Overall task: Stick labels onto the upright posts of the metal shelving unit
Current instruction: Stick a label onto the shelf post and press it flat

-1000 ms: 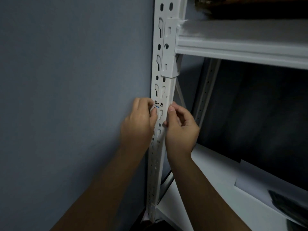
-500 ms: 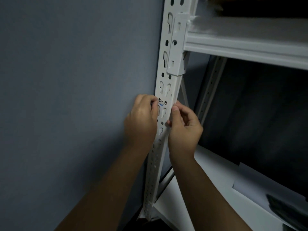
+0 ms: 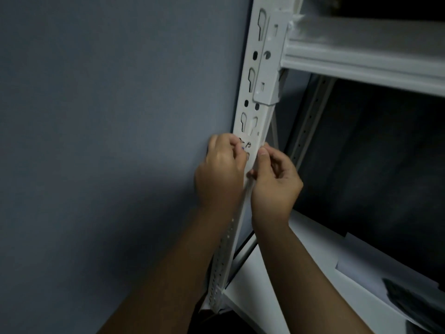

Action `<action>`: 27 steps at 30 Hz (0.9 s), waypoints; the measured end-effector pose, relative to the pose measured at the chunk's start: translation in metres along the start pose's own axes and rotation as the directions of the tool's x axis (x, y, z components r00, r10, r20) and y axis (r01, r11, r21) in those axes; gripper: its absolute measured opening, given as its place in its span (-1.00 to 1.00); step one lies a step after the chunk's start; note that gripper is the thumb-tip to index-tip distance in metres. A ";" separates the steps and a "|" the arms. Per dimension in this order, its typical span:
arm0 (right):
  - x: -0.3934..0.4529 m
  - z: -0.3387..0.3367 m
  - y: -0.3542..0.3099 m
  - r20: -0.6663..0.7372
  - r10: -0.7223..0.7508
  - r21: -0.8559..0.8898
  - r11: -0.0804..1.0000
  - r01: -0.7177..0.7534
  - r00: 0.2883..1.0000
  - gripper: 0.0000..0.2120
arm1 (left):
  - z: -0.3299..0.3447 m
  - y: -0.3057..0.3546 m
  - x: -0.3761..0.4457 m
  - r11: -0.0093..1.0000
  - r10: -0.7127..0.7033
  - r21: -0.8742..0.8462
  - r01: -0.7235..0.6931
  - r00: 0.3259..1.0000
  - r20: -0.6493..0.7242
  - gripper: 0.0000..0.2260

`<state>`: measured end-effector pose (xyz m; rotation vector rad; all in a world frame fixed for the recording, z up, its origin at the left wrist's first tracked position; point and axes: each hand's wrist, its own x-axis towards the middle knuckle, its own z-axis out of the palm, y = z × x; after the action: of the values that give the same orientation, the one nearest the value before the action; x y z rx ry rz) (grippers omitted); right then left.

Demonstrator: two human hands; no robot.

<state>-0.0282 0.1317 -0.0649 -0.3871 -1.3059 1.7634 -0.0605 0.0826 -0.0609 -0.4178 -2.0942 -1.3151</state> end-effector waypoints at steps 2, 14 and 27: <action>0.004 -0.006 -0.005 0.029 0.004 0.006 1.000 -0.004 1.000 -0.87 | -0.004 -0.002 -0.001 0.998 0.011 -0.069 -0.011 1.000 -0.012 -0.97; -0.007 -0.010 -0.022 0.248 -0.159 -0.115 0.975 0.192 0.956 -0.76 | -0.028 0.000 -0.011 0.612 -0.219 -0.618 0.494 0.857 0.467 -0.94; -0.020 -0.007 -0.034 0.253 -0.143 -0.067 0.984 0.165 0.957 -0.84 | -0.041 0.007 -0.009 0.504 -0.208 -0.684 0.528 0.843 0.497 -0.94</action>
<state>0.0034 0.1217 -0.0421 -0.1099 -1.5500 1.6649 -0.0358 0.0500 -0.0494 -0.6227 -1.7591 -2.6655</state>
